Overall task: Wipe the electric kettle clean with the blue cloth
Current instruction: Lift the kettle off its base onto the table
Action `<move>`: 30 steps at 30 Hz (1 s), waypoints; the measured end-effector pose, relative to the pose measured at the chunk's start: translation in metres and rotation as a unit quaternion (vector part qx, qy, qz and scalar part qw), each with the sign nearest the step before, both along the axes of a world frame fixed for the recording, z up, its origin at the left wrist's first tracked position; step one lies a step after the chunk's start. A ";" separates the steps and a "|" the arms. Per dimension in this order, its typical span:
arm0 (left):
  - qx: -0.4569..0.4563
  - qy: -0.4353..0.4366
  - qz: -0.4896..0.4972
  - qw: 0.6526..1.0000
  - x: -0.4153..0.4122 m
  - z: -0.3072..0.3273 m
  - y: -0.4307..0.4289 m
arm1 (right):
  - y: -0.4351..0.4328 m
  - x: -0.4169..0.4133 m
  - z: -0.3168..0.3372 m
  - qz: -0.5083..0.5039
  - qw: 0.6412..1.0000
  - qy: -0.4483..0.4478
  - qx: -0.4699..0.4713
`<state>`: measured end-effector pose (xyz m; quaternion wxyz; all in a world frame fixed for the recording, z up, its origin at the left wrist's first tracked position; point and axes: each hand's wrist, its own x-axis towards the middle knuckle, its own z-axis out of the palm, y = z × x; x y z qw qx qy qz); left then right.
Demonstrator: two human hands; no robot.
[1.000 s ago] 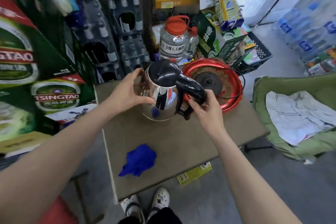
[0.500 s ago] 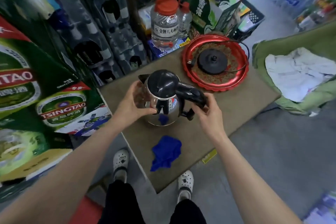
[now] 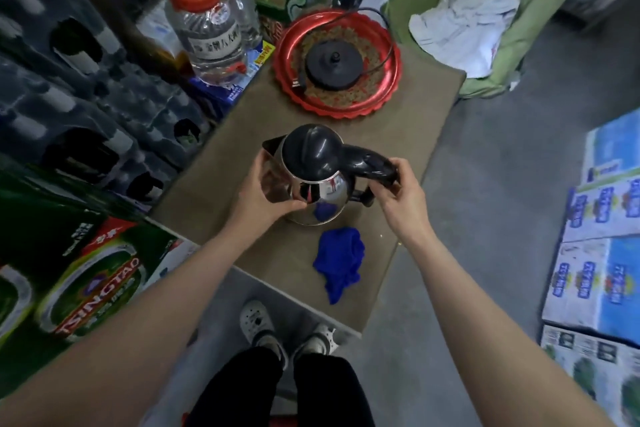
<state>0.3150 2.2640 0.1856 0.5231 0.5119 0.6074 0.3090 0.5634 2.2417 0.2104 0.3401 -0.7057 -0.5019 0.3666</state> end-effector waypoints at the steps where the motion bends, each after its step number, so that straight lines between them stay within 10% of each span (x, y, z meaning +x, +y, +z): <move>1: 0.002 0.007 -0.006 1.000 0.000 -0.004 0.002 | -0.001 0.002 -0.006 0.002 1.000 -0.001 -0.001; 22: 0.307 -0.017 -0.073 0.949 -0.006 -0.082 0.022 | -0.001 -0.009 -0.085 -0.072 0.957 -0.099 0.263; 30: 0.276 0.012 -0.077 0.958 -0.016 -0.067 -0.011 | -0.044 -0.017 -0.077 -0.108 0.983 -0.077 0.128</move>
